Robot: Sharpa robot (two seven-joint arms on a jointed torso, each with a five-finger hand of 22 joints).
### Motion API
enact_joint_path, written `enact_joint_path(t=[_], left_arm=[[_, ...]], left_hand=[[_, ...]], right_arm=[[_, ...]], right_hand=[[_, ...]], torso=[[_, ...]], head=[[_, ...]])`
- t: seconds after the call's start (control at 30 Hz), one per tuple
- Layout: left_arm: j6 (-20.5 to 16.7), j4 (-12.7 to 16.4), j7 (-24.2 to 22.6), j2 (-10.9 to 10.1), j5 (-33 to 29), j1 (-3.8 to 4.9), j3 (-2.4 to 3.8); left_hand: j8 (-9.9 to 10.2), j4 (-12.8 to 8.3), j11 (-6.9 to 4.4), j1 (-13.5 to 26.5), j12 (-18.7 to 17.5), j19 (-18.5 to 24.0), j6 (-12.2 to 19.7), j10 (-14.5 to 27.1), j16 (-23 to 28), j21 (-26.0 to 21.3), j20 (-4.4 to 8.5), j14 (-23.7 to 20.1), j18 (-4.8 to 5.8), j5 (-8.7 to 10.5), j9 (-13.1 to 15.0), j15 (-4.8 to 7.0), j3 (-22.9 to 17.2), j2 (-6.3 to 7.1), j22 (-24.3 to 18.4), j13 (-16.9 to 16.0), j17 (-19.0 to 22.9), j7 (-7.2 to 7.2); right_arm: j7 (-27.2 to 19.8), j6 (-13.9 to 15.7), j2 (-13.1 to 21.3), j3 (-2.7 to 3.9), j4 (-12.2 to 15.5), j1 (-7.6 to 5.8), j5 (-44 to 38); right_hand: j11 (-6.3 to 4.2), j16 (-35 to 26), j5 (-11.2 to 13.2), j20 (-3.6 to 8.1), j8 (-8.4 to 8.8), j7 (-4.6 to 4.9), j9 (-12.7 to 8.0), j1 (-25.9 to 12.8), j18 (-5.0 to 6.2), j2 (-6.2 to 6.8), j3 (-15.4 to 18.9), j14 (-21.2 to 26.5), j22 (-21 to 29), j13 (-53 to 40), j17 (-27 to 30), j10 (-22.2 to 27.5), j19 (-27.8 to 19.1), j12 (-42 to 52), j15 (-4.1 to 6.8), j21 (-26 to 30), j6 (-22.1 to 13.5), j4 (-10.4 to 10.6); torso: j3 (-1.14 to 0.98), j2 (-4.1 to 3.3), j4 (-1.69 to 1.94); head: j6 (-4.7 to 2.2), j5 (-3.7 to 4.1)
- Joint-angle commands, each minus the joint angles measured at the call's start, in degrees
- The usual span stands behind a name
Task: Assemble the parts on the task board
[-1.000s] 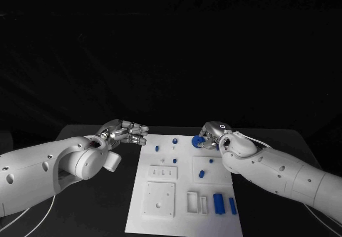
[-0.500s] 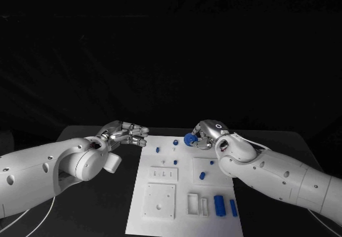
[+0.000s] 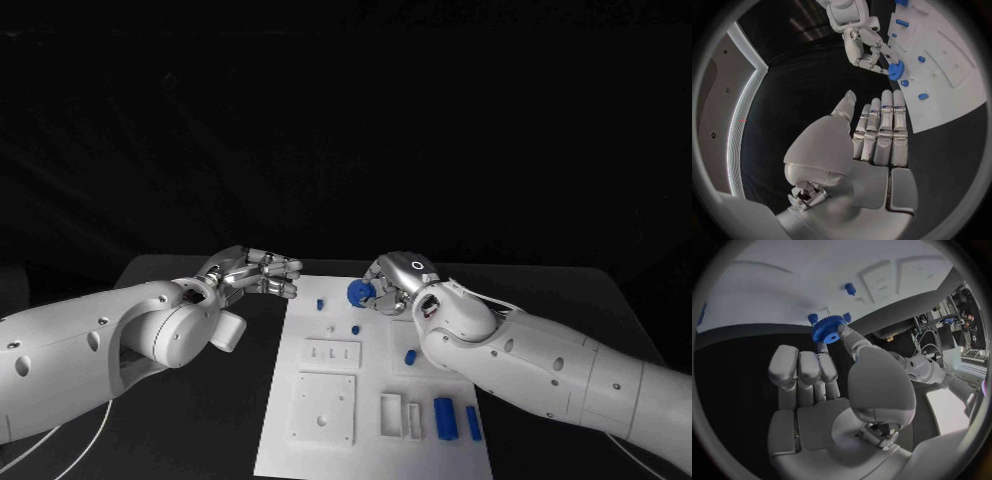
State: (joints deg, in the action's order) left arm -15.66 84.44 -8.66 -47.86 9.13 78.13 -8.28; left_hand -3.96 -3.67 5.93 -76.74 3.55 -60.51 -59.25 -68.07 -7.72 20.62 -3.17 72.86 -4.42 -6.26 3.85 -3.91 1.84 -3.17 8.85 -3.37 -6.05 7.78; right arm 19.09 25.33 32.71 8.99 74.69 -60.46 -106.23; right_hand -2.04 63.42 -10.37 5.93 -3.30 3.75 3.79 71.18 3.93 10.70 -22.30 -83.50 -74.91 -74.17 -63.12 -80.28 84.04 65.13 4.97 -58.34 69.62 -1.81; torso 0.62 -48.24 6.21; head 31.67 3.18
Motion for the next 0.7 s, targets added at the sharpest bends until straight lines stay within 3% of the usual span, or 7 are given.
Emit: enact_joint_path(t=[0.03, 0.13, 0.37, 0.7], left_arm=[[0.72, 0.02, -0.31, 0.20, 0.27, 0.06, 0.03], [0.77, 0.00, -0.31, 0.28, 0.27, 0.05, 0.03], [0.85, -0.02, -0.30, 0.40, 0.27, 0.05, 0.03], [1.00, -0.14, -0.31, 0.63, 0.27, 0.05, 0.03]], left_hand=[[0.32, -0.48, 0.08, 0.24, -0.19, 0.57, 0.13, 0.35, 0.11, 0.46, 0.07, -0.16, 0.56, -0.12, -0.04, -0.20, -0.05, -0.45, -0.07, -0.06, 0.05, 0.04], [0.32, -0.48, 0.08, 0.24, -0.19, 0.57, 0.13, 0.35, 0.11, 0.46, 0.07, -0.16, 0.56, -0.12, -0.04, -0.20, -0.05, -0.45, -0.07, -0.06, 0.05, 0.04], [0.31, -0.47, 0.09, 0.34, -0.19, 0.60, 0.13, 0.36, 0.12, 0.48, 0.06, -0.18, 0.57, -0.12, -0.03, -0.21, -0.05, -0.47, -0.08, -0.06, 0.05, 0.05], [0.32, -0.53, 0.09, 0.32, -0.19, 0.63, 0.14, 0.37, 0.13, 0.52, 0.05, -0.20, 0.56, -0.18, -0.03, -0.21, -0.12, -0.50, -0.10, -0.06, 0.06, 0.04]], right_arm=[[-0.24, 0.08, -0.95, -0.33, -0.83, 0.01, -1.02], [-0.24, -0.42, -1.84, -0.84, -1.71, 0.01, -1.16], [-0.39, -0.96, -3.34, -1.64, -3.73, 0.01, -1.07], [-0.26, -0.85, -4.59, -1.86, -5.88, 0.01, -1.21]], right_hand=[[-0.04, 0.05, -0.50, 0.55, -0.31, -1.56, 0.81, 0.19, -0.91, -0.09, 0.03, -0.05, -7.30, -0.02, 0.09, -0.02, 1.02, -0.42, 0.40, -0.01, 3.23, 0.26], [-0.01, -0.01, -0.45, 0.54, -0.31, -1.52, 0.79, 0.15, -0.90, -0.08, 0.10, -0.02, -7.28, 0.00, 0.17, 0.03, 1.01, -0.50, 0.39, 0.06, 3.14, 0.28], [0.00, -0.04, -0.36, 0.52, -0.30, -1.50, 0.77, 0.05, -0.91, -0.08, 0.17, -0.02, -7.25, 0.03, 0.21, 0.08, 0.99, -0.60, 0.37, 0.16, 3.05, 0.36], [0.01, -0.13, -0.53, 0.53, -0.32, -1.47, 0.76, 0.20, -0.91, -0.12, 0.22, -0.02, -7.25, 0.05, 0.35, 0.14, 0.99, -0.76, 0.37, 0.24, 2.98, 0.25]], torso=[[-0.05, -0.02, 0.12], [0.04, -0.06, 0.23], [-0.01, -0.05, 0.17], [-0.05, -0.05, 0.06]], head=[[-0.15, 0.22], [-0.10, 0.24], [0.15, -0.01], [0.35, -0.18]])
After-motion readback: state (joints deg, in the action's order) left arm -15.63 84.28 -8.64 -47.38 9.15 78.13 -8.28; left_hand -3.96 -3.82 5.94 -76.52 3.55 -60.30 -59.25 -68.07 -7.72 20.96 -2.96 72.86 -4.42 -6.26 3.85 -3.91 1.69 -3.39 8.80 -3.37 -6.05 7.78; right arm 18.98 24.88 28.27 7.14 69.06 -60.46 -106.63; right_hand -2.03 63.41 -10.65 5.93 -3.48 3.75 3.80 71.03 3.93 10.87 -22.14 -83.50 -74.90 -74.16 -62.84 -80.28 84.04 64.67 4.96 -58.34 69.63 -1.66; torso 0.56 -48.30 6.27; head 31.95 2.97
